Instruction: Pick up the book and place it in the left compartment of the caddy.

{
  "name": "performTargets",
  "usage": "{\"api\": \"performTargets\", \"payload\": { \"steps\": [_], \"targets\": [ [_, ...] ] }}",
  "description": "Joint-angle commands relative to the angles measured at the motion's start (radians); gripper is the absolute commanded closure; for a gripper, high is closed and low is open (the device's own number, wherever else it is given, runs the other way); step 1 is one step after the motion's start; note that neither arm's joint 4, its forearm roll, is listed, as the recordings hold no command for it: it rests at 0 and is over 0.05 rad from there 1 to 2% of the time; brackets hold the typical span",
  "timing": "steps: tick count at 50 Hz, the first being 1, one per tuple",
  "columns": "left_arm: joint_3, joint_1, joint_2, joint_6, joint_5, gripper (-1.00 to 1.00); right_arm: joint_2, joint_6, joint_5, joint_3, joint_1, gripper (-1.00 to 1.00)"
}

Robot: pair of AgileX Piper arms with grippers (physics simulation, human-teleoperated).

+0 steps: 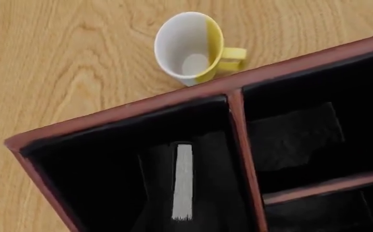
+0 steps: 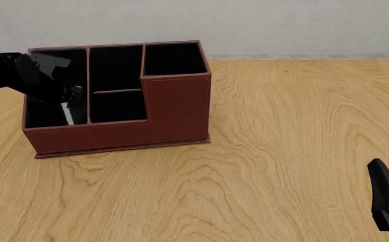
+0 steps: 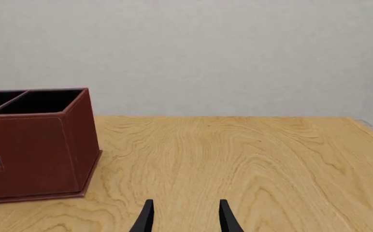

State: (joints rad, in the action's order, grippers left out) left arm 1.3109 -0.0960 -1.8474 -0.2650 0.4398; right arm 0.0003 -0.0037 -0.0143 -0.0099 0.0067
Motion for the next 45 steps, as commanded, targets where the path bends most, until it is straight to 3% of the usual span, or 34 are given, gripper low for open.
{"api": "performTargets", "payload": {
  "steps": [1, 45],
  "targets": [
    [-0.001, 0.009, 0.010, -0.009, -0.003, -1.00, 0.000, -0.001, -0.001, 0.001, 0.001, -1.00],
    [-0.006, 0.020, 0.039, -0.040, 0.009, -1.00, 0.000, 0.001, -0.006, 0.002, 0.002, -1.00]
  ]
}}
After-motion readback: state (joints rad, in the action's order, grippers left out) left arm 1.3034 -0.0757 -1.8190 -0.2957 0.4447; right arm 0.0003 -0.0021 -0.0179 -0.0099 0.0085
